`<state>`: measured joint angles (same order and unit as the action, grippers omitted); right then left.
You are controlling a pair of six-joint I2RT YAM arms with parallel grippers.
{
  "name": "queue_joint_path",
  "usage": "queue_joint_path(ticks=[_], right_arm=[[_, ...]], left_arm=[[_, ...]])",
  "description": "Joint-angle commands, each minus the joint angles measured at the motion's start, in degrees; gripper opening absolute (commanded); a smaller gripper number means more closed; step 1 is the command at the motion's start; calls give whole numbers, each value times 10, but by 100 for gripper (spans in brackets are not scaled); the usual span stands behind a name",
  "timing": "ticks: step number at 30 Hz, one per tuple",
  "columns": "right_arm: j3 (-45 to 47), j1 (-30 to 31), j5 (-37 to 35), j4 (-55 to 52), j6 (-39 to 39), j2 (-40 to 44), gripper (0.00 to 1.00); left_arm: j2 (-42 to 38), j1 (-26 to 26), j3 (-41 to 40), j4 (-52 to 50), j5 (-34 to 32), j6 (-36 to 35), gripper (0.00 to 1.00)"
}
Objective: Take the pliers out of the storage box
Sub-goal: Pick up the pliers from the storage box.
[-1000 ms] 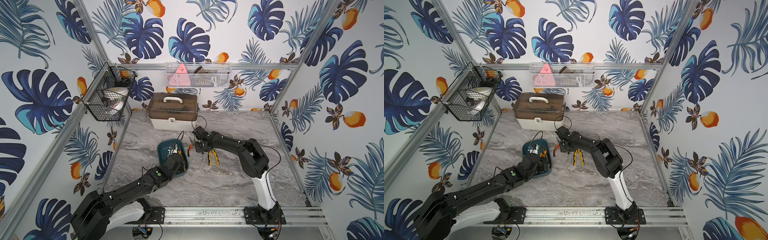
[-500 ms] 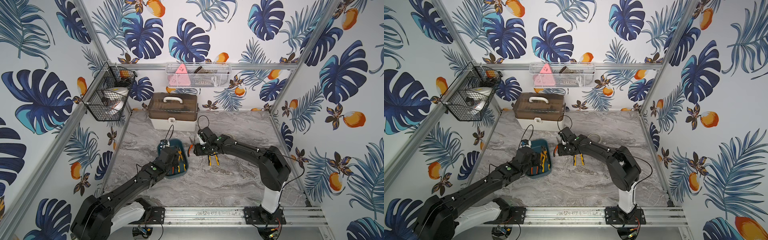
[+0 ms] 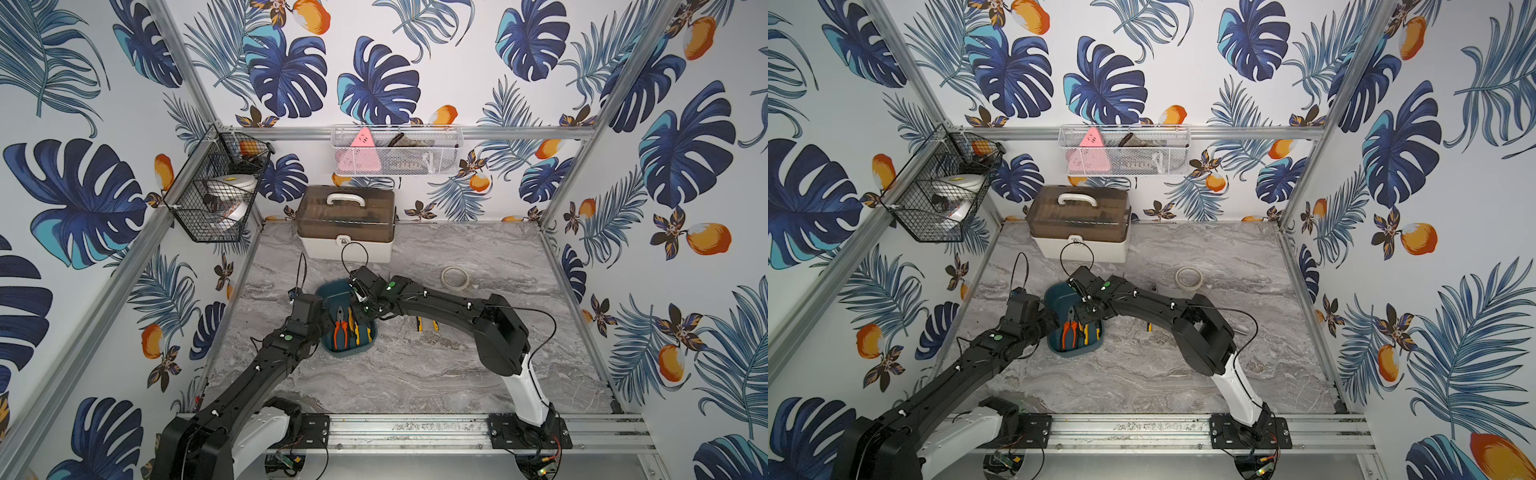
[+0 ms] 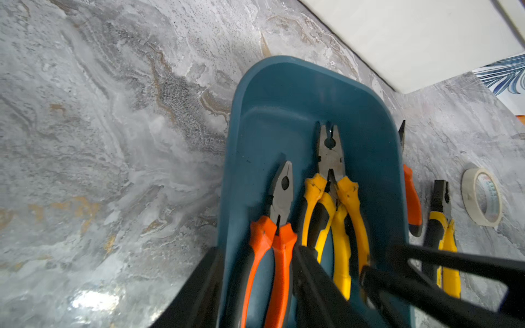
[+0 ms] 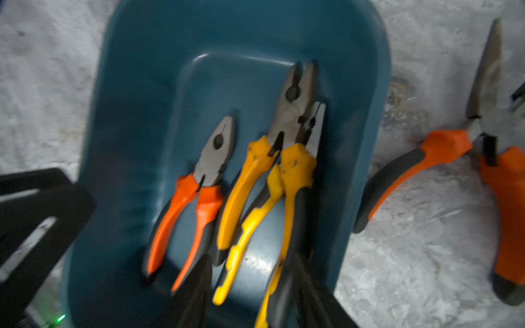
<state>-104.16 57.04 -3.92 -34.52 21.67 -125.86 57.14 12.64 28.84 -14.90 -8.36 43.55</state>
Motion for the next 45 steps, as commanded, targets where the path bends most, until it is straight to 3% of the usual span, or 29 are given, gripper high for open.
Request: queue_joint_path(ticks=[1,9,17,20,22,24,30,40,45], right_arm=[[-43,7,-83,-60,-32,-33,50],[-63,20,-108,-47,-59,-65,56],[-86,39,-179,-57,-78,-106,54],[-86,48,-182,-59,-78,-113,46],[-84,52,-181,-58,-73,-117,31],[-83,54,-181,-57,-69,-114,22],[-64,55,-149,-34,-49,-79,9],[30,51,-130,49,-10,55,0],[102,11,-103,51,2,151,0]], left_arm=[[7,-2,-2,-1,-2,-3,48],[7,-3,-10,11,-7,-13,48],[17,-3,-13,17,-15,-21,48],[21,-3,-16,21,-13,-22,47],[22,-3,-17,22,-12,-22,47],[20,-3,-17,22,-11,-23,47],[19,-3,-18,27,-10,-22,47],[23,-3,-5,24,-15,-20,47],[-12,-2,-10,77,46,-12,48]])
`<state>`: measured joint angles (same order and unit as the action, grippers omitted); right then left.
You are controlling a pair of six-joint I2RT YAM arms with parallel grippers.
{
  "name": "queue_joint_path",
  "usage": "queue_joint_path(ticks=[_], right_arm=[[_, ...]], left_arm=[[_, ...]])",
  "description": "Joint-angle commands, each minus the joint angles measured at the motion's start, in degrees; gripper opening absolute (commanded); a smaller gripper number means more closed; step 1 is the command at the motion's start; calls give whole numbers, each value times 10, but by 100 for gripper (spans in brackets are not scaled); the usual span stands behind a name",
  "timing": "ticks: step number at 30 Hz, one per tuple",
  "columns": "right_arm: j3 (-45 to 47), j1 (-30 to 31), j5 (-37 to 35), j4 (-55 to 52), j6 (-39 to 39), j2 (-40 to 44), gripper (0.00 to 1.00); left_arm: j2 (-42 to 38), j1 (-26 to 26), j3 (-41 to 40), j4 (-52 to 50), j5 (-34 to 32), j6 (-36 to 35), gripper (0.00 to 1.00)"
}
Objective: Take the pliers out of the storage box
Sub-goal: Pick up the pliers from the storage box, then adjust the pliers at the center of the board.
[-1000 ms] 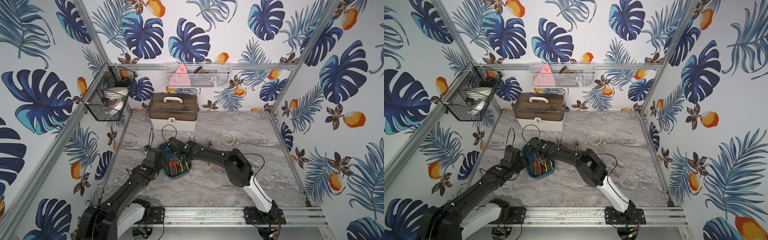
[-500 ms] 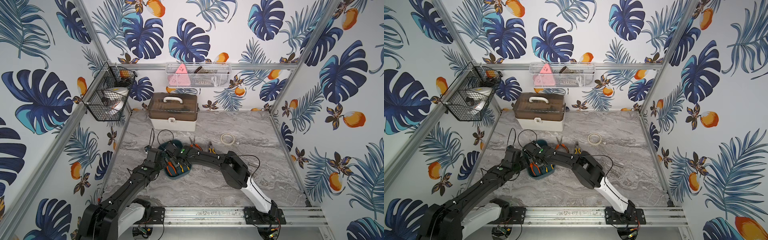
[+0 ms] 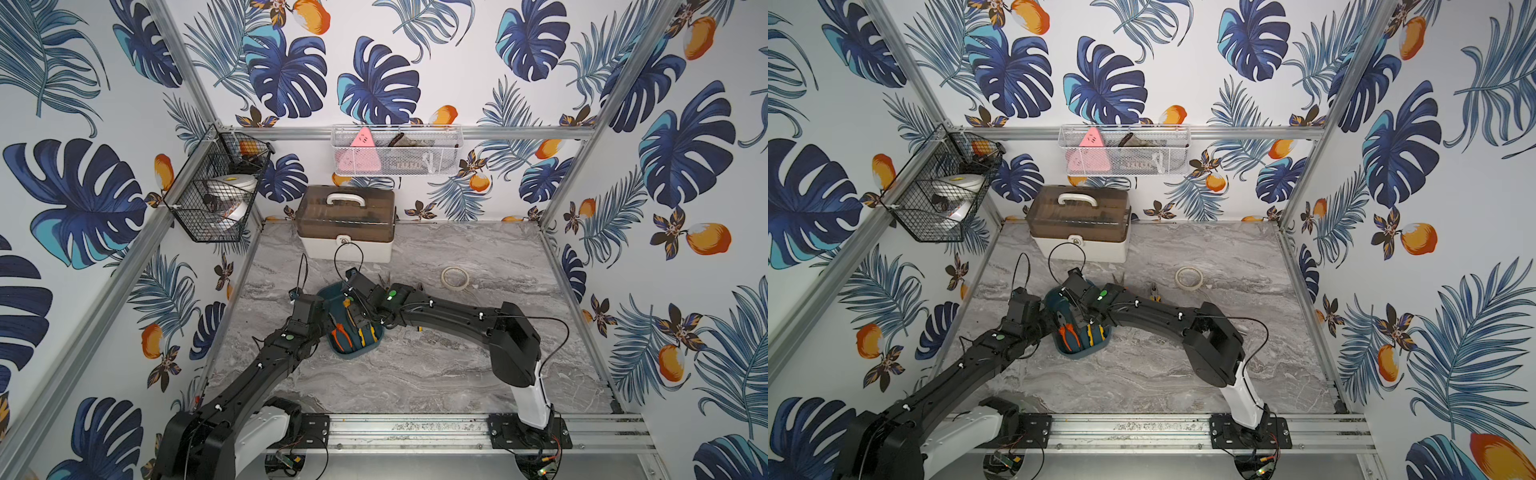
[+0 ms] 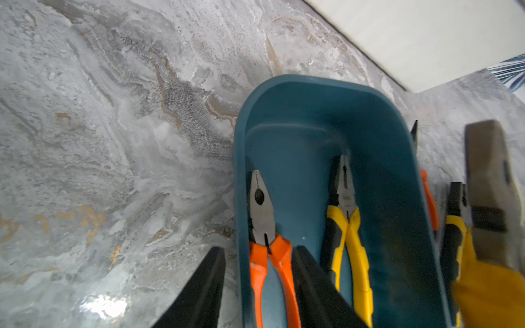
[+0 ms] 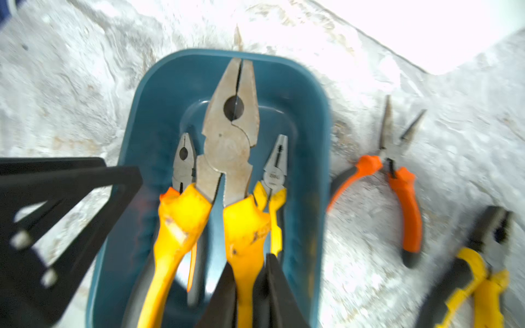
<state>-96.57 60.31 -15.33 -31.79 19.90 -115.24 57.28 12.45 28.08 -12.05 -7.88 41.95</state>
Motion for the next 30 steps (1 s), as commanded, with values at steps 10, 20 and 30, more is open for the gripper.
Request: queue_joint_path(ticks=[10,20,30], right_arm=[[264,-201,-16,75,-60,183,1],[312,-299,-29,86,-84,163,4],[328,-314,-2,93,-93,126,6]], left_arm=[[128,189,117,119,34,-3,47],[213,229,114,174,36,-55,42],[254,230,117,156,41,-81,42]])
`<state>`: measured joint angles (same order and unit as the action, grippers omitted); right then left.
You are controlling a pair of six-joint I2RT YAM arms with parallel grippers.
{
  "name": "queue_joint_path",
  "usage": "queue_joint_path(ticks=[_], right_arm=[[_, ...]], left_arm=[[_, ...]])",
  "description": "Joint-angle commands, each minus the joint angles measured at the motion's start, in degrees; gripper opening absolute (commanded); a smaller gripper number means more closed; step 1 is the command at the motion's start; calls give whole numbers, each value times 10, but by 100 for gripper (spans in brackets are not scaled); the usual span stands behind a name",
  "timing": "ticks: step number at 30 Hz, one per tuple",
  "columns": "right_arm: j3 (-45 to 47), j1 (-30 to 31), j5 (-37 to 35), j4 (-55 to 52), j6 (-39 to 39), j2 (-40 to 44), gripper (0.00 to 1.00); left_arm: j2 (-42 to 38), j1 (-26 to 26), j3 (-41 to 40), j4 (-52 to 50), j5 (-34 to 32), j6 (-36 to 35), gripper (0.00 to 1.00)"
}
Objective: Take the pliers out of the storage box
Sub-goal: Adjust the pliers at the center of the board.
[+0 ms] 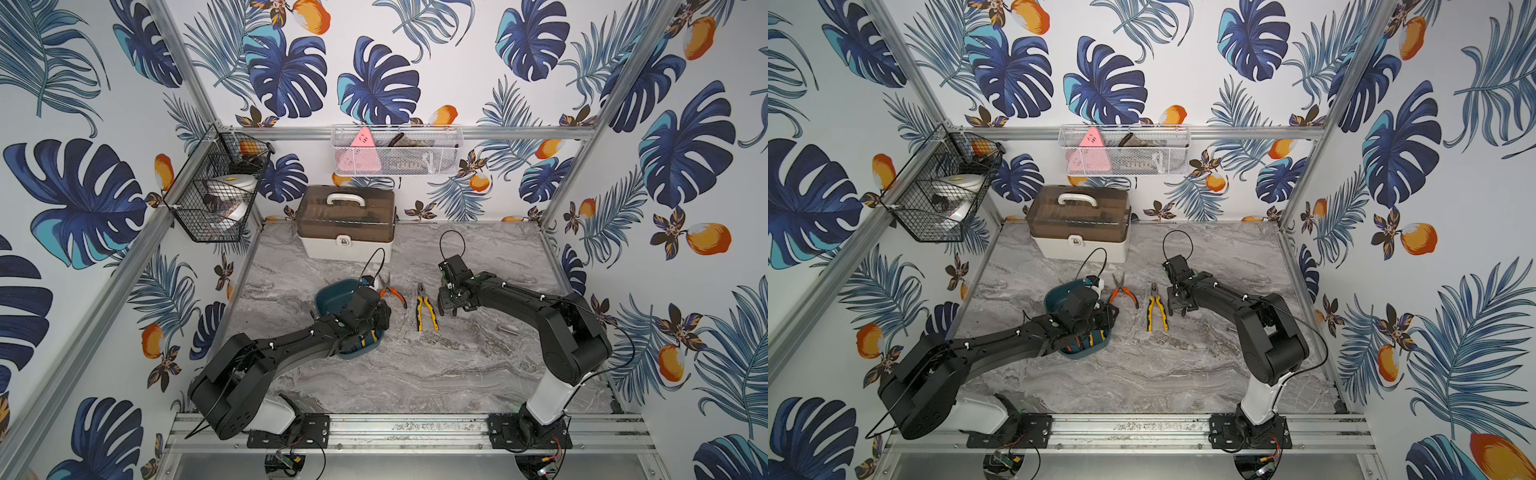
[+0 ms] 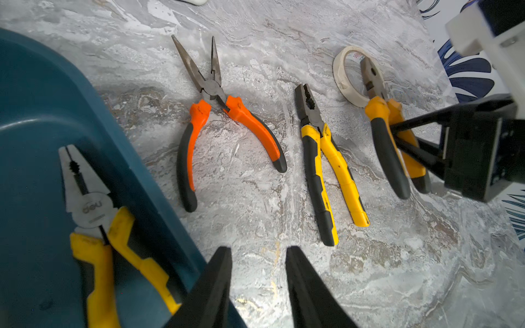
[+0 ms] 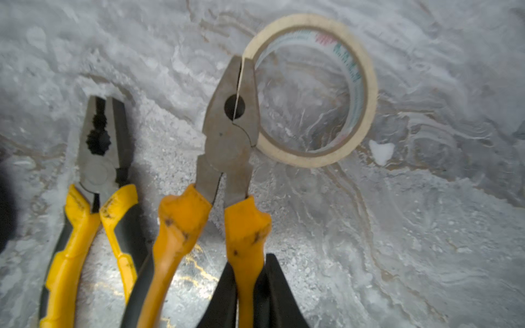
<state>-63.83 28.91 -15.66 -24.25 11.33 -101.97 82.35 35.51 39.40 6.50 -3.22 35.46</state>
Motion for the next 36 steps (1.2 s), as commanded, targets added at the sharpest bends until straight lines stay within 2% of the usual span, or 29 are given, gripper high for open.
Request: queue_joint_path(ticks=[1,8,17,25,30,36], right_arm=[[-1,0,1,16,-11,-9,6],[5,6,-11,24,-44,-12,9],[8,64,-40,34,-77,-36,15],[17,93,-24,35,-38,-16,17],[6,87,-65,19,-11,-14,17],[10,76,-69,9,-4,-8,20]], left_arm=[[4,-1,4,-31,-5,-18,42],[-20,0,-7,-32,-19,-18,41],[-46,-1,-19,-27,-29,-16,42],[-48,-1,-18,-30,-29,-16,42],[-48,0,-18,-29,-32,-17,42],[-44,0,-15,-32,-31,-17,42]])
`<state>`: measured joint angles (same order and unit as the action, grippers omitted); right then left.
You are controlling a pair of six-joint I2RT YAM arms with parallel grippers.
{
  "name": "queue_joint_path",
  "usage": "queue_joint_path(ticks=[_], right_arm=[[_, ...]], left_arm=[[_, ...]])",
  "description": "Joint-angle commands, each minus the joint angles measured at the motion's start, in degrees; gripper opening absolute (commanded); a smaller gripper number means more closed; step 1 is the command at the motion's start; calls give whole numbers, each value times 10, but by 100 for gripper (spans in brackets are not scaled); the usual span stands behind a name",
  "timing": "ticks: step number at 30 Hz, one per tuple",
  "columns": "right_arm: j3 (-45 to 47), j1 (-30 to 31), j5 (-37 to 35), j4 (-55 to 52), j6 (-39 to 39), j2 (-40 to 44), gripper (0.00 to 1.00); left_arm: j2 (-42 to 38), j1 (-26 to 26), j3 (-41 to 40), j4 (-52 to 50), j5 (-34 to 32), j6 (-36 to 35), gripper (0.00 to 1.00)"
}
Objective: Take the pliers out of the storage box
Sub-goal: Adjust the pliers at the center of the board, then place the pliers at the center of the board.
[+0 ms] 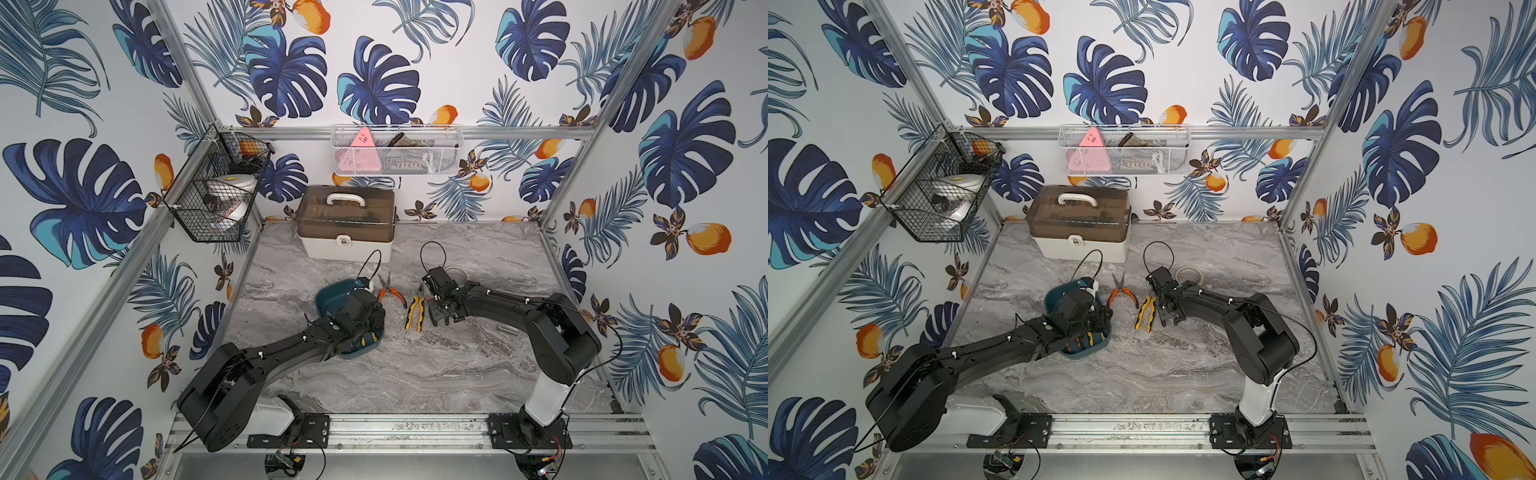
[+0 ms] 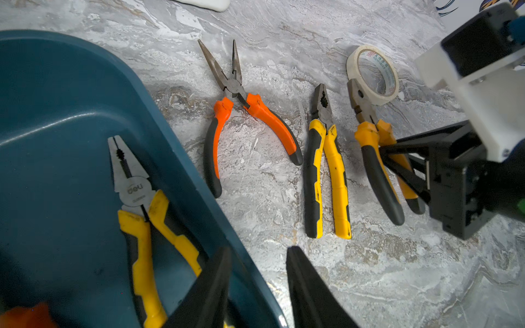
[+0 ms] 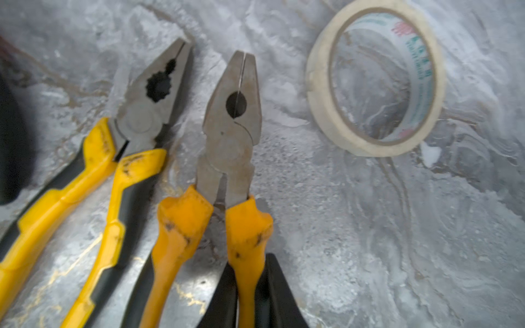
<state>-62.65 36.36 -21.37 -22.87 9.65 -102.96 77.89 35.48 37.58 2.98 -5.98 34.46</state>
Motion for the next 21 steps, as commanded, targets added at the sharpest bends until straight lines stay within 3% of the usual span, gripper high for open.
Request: queue_joint_path(ticks=[1,9,16,21], right_arm=[[-2,1,-11,-7,15,-2,21],[-5,1,4,-11,35,-22,32],[-1,1,38,-29,51,50,38],[-6,9,169,-3,69,83,42]], left_arm=[[0,-1,3,3,-4,-8,42],[-1,-1,4,-1,-13,-9,42],[-15,0,18,-21,-8,-22,43],[-24,0,84,-126,-22,7,43]])
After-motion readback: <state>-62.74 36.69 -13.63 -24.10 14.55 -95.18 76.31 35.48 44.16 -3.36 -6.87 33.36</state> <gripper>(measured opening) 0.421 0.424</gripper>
